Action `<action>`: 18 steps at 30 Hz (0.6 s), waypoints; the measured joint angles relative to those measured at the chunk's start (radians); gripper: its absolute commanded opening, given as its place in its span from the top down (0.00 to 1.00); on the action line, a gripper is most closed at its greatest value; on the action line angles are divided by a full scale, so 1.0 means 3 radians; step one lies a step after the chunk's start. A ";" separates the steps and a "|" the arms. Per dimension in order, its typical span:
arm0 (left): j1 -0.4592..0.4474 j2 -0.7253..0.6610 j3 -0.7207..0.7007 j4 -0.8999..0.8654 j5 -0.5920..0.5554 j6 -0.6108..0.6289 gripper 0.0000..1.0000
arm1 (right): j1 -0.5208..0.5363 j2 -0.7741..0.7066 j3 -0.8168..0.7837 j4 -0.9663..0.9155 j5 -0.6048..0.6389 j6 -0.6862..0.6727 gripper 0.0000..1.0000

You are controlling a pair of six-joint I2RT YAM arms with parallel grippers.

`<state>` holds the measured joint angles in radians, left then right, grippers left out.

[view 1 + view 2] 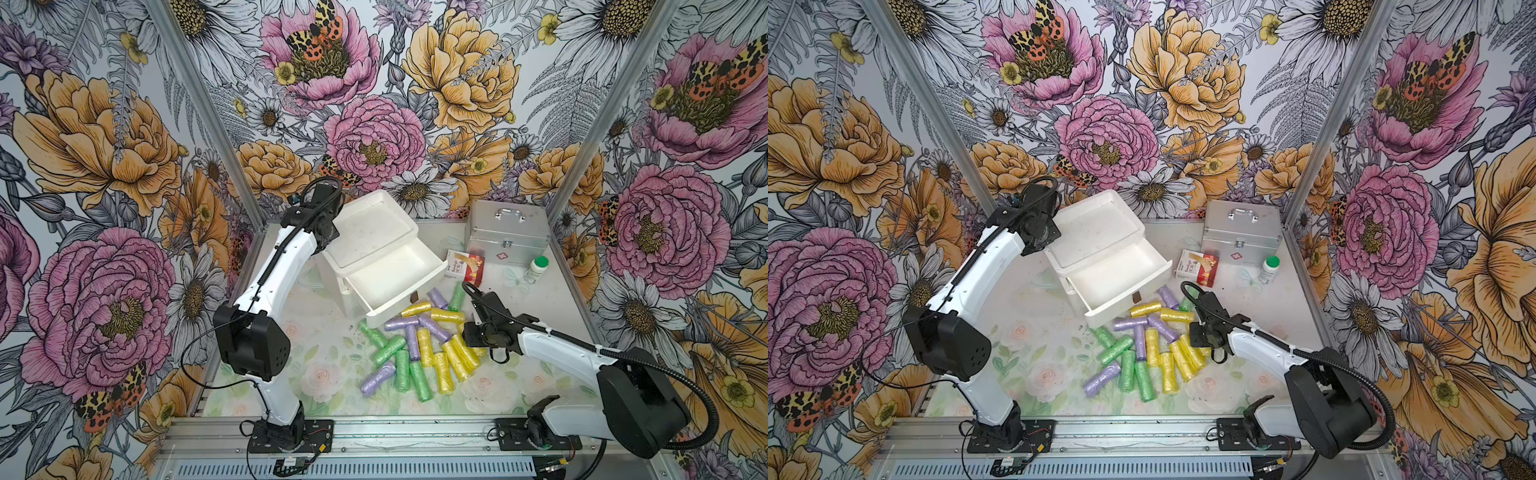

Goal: Sort the rolls of trash bags by color and place them into the drawer
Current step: Pick up the roll of trash bags from the center of the board.

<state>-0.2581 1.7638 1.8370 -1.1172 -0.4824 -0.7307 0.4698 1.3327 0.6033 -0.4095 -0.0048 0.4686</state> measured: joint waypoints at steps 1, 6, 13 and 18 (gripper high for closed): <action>0.0000 0.0000 -0.0001 0.0000 0.0000 0.0000 1.00 | 0.0000 0.0018 0.0000 0.0018 -0.0003 0.0001 0.60; 0.0000 0.0000 -0.0001 0.0001 0.0000 0.0000 1.00 | 0.0000 0.0032 0.0000 0.0085 -0.0015 -0.0008 0.84; 0.0000 0.0000 -0.0001 0.0001 0.0001 0.0000 1.00 | -0.0001 -0.0314 0.0000 -0.0010 -0.0015 0.0029 0.85; 0.0000 0.0000 -0.0001 0.0001 0.0001 0.0000 1.00 | -0.0001 -0.0829 0.0261 -0.0370 -0.0095 0.0168 0.83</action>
<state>-0.2581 1.7638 1.8366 -1.1168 -0.4820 -0.7307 0.4694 1.0840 0.6815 -0.5205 -0.0334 0.5190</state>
